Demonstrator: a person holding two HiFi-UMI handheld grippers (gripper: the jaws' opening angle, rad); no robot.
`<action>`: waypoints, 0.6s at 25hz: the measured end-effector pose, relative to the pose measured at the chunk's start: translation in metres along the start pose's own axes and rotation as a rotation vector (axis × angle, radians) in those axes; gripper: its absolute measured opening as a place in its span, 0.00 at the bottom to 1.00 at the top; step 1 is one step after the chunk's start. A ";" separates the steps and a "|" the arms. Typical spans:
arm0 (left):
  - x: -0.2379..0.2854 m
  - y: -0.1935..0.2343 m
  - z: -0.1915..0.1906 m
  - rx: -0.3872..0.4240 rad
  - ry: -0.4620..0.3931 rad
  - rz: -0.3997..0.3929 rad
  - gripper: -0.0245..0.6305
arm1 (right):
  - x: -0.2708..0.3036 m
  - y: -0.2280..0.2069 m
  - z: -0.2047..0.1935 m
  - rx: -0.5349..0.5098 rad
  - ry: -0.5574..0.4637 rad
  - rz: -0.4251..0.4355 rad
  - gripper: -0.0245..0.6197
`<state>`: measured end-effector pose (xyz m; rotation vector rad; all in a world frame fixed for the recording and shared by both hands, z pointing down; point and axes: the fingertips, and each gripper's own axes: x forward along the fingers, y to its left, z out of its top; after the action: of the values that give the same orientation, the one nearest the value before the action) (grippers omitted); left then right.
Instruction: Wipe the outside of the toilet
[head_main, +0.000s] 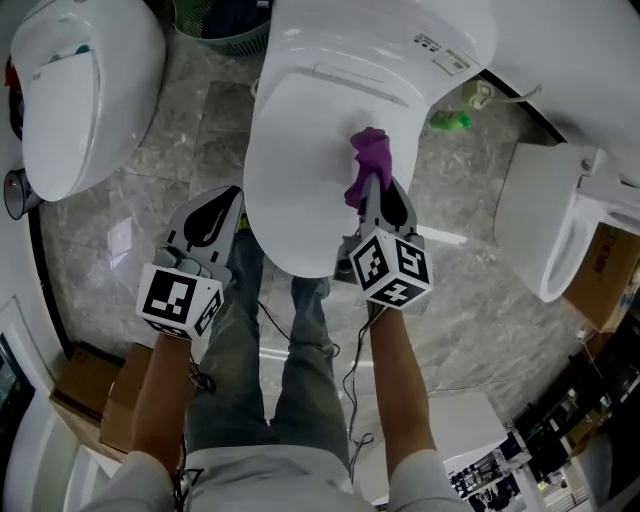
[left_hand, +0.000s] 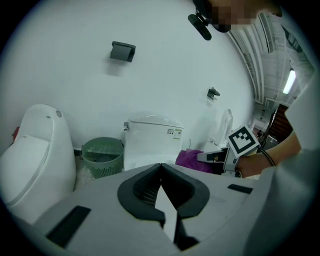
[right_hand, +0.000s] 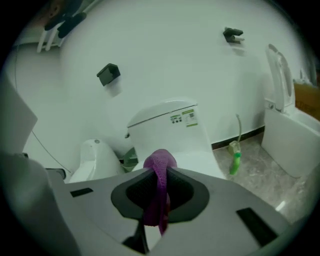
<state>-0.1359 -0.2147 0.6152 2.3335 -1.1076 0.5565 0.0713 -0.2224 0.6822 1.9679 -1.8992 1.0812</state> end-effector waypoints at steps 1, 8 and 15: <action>-0.004 0.009 -0.003 -0.005 0.000 0.018 0.06 | 0.004 0.021 -0.005 0.001 0.008 0.042 0.13; -0.033 0.057 -0.019 -0.043 0.008 0.105 0.06 | 0.020 0.142 -0.067 -0.001 0.121 0.291 0.12; -0.034 0.065 -0.030 -0.048 0.023 0.107 0.06 | 0.036 0.179 -0.126 -0.011 0.247 0.382 0.12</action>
<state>-0.2117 -0.2123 0.6370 2.2320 -1.2268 0.5878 -0.1436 -0.2020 0.7342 1.4149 -2.1793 1.3318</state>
